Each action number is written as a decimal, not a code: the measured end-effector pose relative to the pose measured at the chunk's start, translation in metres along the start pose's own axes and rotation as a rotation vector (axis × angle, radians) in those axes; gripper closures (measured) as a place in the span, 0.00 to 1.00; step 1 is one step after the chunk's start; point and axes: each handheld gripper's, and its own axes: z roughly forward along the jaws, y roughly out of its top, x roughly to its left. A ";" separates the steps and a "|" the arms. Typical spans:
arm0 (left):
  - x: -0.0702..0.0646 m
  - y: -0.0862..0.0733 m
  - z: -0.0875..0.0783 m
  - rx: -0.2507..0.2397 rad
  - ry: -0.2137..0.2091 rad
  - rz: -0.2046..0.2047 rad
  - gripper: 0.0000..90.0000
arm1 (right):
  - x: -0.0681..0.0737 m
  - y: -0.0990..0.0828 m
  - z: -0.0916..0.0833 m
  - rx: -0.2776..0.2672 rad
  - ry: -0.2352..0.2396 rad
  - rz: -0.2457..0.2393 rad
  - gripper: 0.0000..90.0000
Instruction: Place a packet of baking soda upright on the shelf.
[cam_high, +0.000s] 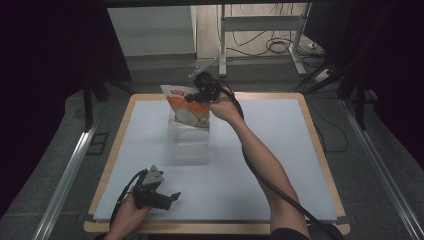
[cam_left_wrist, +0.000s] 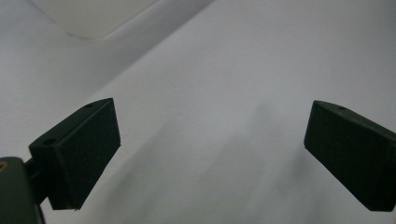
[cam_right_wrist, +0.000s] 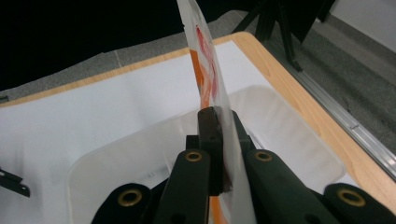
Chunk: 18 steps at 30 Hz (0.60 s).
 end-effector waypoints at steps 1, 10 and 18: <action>0.000 0.000 0.000 0.001 0.000 -0.002 0.04 | -0.001 -0.002 0.002 -0.002 0.000 0.007 0.99; 0.000 0.000 0.000 0.001 0.000 -0.004 0.04 | -0.013 -0.021 0.029 0.018 -0.023 0.097 0.99; -0.001 0.000 0.001 0.008 0.003 0.002 0.04 | -0.017 -0.026 0.025 0.054 -0.075 0.110 0.95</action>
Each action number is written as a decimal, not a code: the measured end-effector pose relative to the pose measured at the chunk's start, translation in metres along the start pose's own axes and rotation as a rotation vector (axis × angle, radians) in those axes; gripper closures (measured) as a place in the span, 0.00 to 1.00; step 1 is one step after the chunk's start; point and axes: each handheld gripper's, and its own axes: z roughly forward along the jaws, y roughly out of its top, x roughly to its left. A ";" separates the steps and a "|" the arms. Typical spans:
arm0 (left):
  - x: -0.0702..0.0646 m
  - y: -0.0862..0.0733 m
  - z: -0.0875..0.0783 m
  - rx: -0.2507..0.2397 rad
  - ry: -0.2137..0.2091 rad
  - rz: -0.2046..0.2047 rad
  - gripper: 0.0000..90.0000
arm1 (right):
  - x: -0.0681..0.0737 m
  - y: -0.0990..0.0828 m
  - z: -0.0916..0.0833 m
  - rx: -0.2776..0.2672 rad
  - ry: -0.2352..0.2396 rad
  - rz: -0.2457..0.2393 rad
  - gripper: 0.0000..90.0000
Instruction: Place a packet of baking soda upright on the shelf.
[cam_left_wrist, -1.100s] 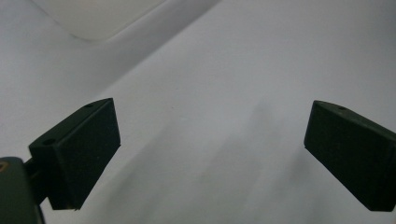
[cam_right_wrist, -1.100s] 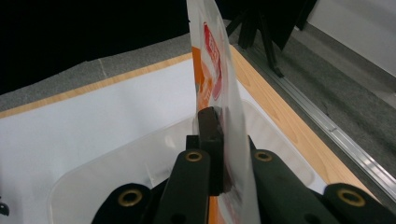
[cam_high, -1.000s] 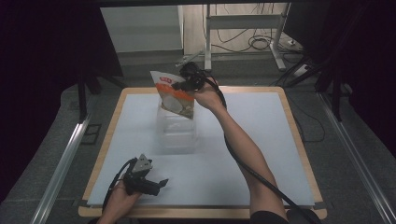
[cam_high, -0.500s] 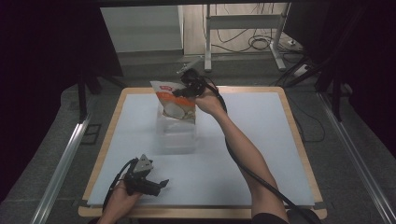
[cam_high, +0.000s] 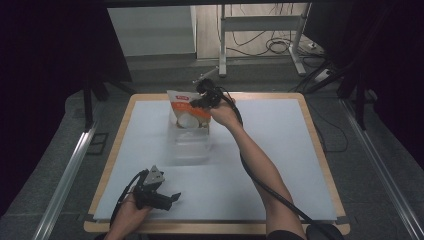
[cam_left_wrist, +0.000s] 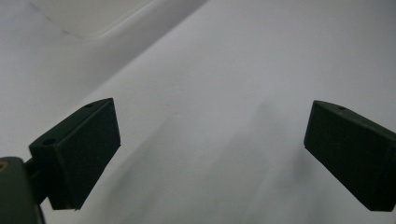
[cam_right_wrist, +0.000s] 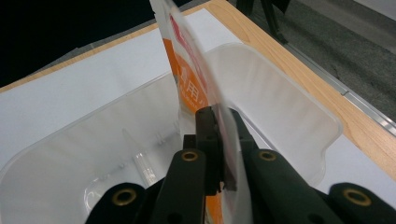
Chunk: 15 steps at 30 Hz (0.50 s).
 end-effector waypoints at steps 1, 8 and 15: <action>0.000 0.000 0.000 0.000 0.000 0.000 0.04 | 0.000 0.000 0.000 -0.002 -0.003 -0.001 0.93; 0.000 0.000 -0.001 -0.005 0.001 -0.004 0.04 | 0.003 0.003 -0.005 -0.018 -0.034 0.001 0.63; 0.000 0.000 -0.001 -0.003 0.000 -0.002 0.04 | 0.008 0.003 -0.009 -0.017 -0.075 -0.037 0.38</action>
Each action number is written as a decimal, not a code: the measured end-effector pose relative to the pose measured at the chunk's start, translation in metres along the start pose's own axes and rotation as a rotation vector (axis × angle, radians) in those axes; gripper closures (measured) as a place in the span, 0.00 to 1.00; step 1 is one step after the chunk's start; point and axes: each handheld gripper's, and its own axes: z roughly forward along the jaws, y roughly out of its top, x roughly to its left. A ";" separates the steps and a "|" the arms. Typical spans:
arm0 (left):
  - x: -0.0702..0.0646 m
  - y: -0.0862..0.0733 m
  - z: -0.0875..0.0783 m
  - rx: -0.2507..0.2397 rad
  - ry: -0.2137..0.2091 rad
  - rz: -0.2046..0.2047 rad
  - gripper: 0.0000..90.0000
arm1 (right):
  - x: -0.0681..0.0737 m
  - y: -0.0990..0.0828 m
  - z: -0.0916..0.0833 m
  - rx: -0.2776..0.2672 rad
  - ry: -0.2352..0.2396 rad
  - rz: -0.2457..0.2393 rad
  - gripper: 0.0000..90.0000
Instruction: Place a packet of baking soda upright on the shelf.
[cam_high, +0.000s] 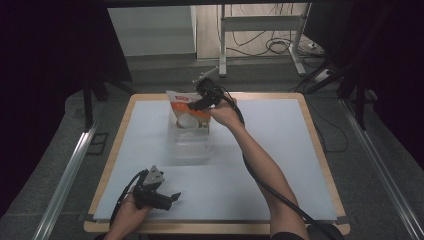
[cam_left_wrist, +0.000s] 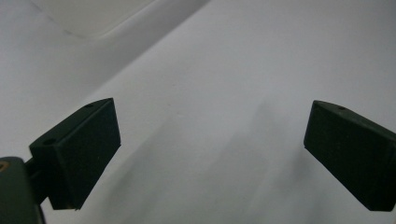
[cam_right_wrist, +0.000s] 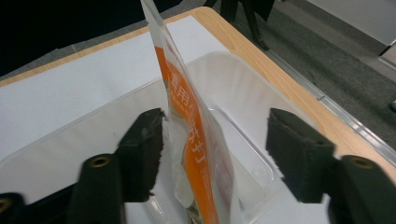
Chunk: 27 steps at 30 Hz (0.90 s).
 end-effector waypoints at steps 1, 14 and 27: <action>0.000 0.000 0.000 0.000 0.000 0.000 0.04 | 0.001 0.000 -0.001 -0.001 -0.001 -0.002 0.36; 0.000 0.000 -0.001 -0.026 -0.023 0.003 0.03 | 0.003 -0.006 -0.011 -0.005 -0.037 -0.005 0.19; 0.000 -0.001 0.000 -0.030 -0.025 0.007 0.03 | 0.005 -0.013 -0.021 -0.017 -0.022 0.000 0.10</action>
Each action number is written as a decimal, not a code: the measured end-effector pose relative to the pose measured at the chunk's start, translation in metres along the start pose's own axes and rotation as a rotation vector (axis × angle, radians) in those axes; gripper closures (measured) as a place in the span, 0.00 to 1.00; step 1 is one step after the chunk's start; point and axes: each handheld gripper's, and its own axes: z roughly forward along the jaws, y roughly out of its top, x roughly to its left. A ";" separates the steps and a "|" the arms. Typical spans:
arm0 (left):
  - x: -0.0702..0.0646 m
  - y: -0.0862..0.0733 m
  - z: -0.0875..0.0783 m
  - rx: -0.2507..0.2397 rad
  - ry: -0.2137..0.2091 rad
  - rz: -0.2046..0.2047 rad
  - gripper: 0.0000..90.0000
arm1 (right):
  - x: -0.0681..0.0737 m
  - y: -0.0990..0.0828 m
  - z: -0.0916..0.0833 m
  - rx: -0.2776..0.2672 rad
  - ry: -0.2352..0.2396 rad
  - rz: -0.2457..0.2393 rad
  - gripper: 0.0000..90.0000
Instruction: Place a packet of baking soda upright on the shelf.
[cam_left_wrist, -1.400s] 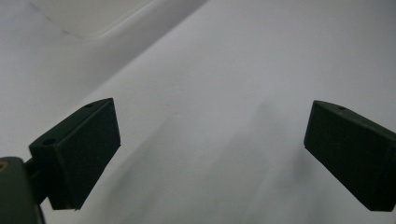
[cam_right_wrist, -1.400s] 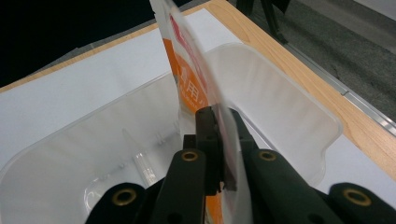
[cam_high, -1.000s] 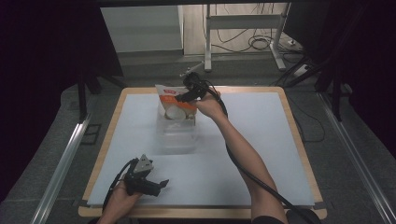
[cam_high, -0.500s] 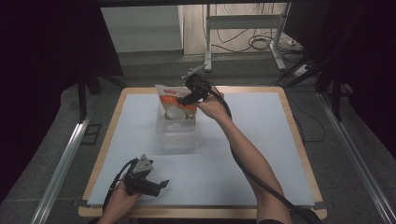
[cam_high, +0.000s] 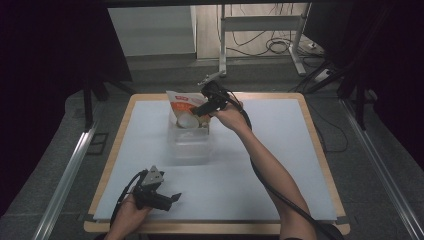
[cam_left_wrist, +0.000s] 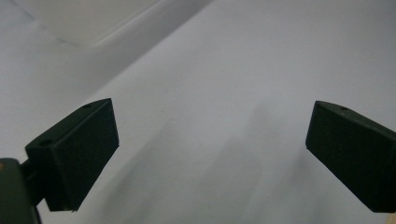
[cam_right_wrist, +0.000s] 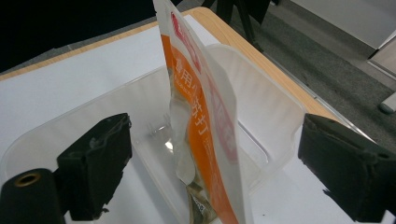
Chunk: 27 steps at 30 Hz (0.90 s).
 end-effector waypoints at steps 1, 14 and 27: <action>0.000 0.000 0.000 0.000 0.000 0.000 0.03 | 0.000 -0.001 -0.001 -0.002 -0.001 -0.002 0.09; 0.000 0.000 0.001 -0.001 0.000 0.002 0.03 | 0.000 -0.013 -0.012 -0.013 -0.020 -0.013 0.04; 0.000 -0.001 0.001 -0.010 -0.003 0.001 0.02 | 0.001 -0.024 -0.023 -0.027 -0.025 -0.027 0.02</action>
